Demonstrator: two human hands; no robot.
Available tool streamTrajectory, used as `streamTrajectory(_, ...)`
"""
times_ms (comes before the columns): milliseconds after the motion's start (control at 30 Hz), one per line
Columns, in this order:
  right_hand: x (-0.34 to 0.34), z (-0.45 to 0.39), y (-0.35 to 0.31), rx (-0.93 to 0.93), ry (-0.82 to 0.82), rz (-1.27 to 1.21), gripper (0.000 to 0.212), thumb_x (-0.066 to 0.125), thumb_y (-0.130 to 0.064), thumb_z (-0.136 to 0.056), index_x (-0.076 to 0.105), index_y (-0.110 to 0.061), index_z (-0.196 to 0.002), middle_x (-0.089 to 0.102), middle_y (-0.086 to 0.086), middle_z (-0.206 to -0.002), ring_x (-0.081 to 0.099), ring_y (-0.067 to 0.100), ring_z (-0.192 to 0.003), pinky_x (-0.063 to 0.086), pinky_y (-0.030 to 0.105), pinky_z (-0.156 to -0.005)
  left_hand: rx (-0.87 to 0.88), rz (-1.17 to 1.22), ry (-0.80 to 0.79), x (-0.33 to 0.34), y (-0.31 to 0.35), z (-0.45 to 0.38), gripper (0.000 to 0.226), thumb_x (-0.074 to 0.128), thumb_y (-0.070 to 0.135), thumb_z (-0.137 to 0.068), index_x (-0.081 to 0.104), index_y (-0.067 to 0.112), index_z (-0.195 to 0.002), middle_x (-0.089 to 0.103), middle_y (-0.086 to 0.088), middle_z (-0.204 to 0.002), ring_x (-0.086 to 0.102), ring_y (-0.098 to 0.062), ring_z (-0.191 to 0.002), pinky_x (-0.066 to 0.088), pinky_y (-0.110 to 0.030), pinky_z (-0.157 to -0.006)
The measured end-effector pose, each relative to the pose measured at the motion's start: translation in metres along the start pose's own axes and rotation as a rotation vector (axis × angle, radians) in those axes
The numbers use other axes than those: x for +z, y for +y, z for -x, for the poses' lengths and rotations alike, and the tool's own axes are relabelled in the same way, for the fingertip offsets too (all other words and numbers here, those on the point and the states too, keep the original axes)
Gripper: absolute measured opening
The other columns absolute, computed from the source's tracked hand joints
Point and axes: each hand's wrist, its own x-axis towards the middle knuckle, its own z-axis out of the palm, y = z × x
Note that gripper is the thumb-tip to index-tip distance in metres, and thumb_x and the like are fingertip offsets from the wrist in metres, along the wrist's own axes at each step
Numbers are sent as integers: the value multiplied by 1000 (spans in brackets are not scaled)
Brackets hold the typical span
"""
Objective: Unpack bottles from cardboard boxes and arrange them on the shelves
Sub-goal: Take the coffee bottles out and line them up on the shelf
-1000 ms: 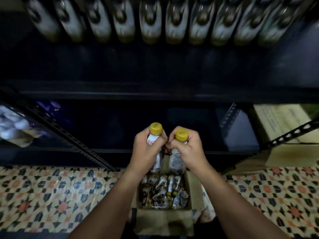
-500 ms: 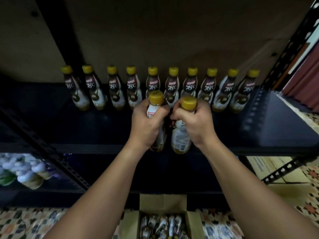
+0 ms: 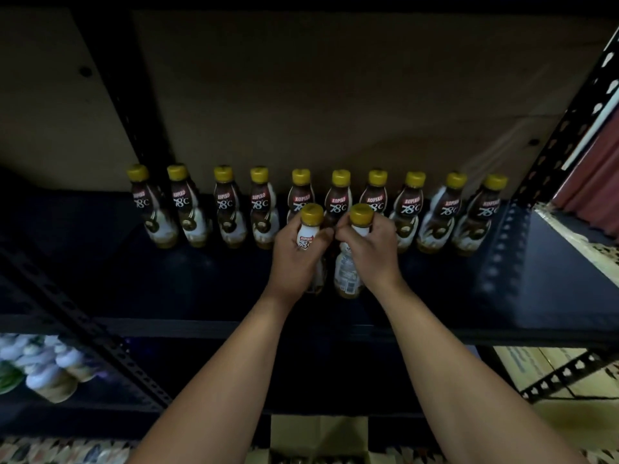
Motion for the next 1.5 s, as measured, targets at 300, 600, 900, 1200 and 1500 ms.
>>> streamTrajectory(300, 2, -12, 8, 26, 19, -5, 11, 66, 2, -83, 60, 6, -75, 58, 6, -63, 54, 13, -59, 44, 26, -57, -53, -60, 17, 2, -6, -15, 22, 56, -4, -99, 60, 15, -90, 67, 9, -75, 63, -6, -73, 50, -23, -68)
streamTrajectory(600, -32, 12, 19, 82, -217, -75, 57, 73, -12, -81, 53, -22, -133, 68, 3, -123, 63, 21, -120, 52, 37, -99, -99, -63, -125, -28, -10, 4, 49, 62, 25, -96, 49, 16, -143, 62, -3, -135, 58, -21, -128, 50, -33, -102)
streamTrajectory(900, -45, 34, 46, 121, -206, 124, 76, 85, 5, -75, 54, -40, -128, 69, -20, -120, 64, 1, -113, 50, 16, -89, -46, -195, -81, -37, -21, 19, 72, 81, 1, -83, 48, 17, -145, 63, 1, -139, 59, -16, -130, 50, -33, -106)
streamTrajectory(1200, -43, 32, 52, 44, -181, 310, 82, 95, -34, -65, 56, -23, -136, 57, -8, -126, 58, 7, -120, 55, 39, -99, -73, -213, -96, -35, -21, 22, 73, 85, 13, -81, 50, 14, -145, 62, 2, -139, 58, -13, -131, 49, -39, -110)
streamTrajectory(1500, -41, 35, 49, 50, -197, 300, 77, 92, -26, -72, 52, -25, -138, 65, -13, -130, 60, 4, -123, 54, 41, -103, -76, -262, -63, -35, -26, 20, 61, 89, 12, -77, 61, 18, -131, 71, 5, -124, 66, -10, -119, 55, -35, -100)
